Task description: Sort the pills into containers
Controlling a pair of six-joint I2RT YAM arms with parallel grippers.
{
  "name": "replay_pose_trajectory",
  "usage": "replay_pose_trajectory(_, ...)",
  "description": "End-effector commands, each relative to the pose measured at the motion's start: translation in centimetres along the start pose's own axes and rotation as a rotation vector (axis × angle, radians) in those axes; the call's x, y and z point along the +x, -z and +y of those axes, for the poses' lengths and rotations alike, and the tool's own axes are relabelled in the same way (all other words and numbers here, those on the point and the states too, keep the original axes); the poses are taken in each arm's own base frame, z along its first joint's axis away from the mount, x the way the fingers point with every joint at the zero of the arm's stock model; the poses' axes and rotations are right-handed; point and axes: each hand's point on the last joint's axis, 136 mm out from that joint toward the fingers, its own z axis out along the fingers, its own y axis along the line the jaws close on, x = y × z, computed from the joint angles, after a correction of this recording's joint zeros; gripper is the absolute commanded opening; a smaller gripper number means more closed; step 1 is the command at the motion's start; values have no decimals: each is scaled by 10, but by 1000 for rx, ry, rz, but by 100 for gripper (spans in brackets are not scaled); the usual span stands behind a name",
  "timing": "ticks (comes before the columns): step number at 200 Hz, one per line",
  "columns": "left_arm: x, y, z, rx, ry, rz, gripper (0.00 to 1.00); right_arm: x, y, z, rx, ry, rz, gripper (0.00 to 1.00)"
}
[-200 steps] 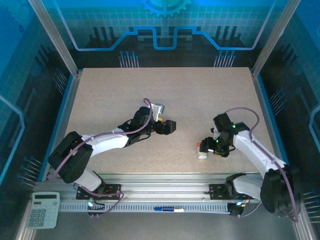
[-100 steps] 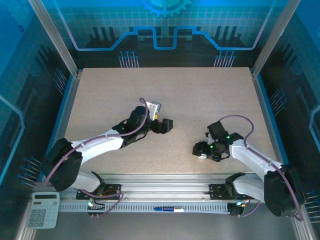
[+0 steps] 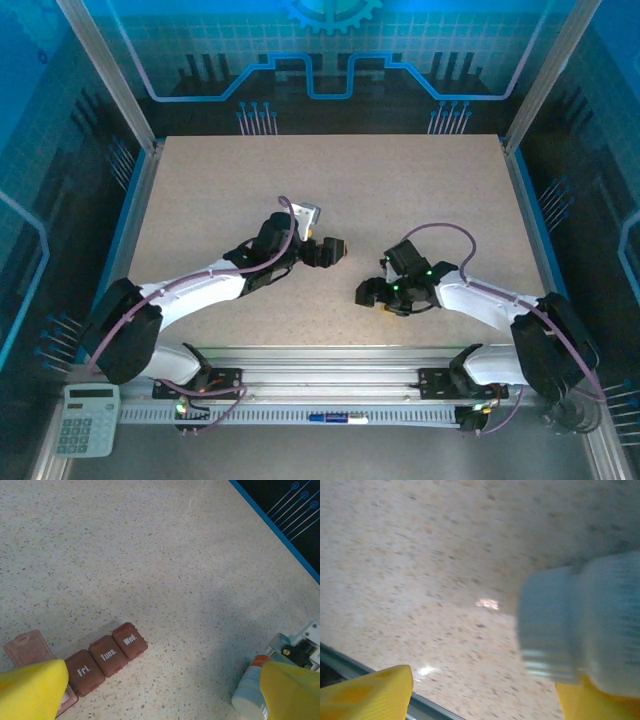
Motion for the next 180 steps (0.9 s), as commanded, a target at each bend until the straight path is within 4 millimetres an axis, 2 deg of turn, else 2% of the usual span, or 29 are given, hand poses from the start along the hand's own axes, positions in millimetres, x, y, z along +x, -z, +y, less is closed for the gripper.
replay_pose_trajectory(1,-9,9,-2,-18,-42,-25,99,-18,6,39,-123,67,-31,76)
replay_pose_trajectory(13,-11,10,-1,-32,-48,-31,99,-20,13,49,-146,119,-37,75)
replay_pose_trajectory(36,-17,14,2,-53,-60,-45,99,-27,39,58,-138,219,-98,75)
replay_pose_trajectory(53,-21,17,3,-62,-64,-55,99,-38,56,56,-104,270,-141,74)
replay_pose_trajectory(73,-24,19,4,-70,-67,-63,99,-53,65,42,-23,307,-150,75)
replay_pose_trajectory(84,-26,21,5,-75,-69,-65,99,-57,60,28,37,312,-122,75)
replay_pose_trajectory(88,-25,21,5,-76,-71,-64,99,-65,63,31,45,321,-132,75)
replay_pose_trajectory(115,-29,24,5,-81,-78,-71,99,-76,46,7,135,318,-79,76)
replay_pose_trajectory(139,-29,28,6,-86,-86,-70,99,-73,36,-2,142,336,-54,76)
replay_pose_trajectory(180,-29,31,6,-82,-88,-77,99,-65,38,-10,172,434,-36,79)
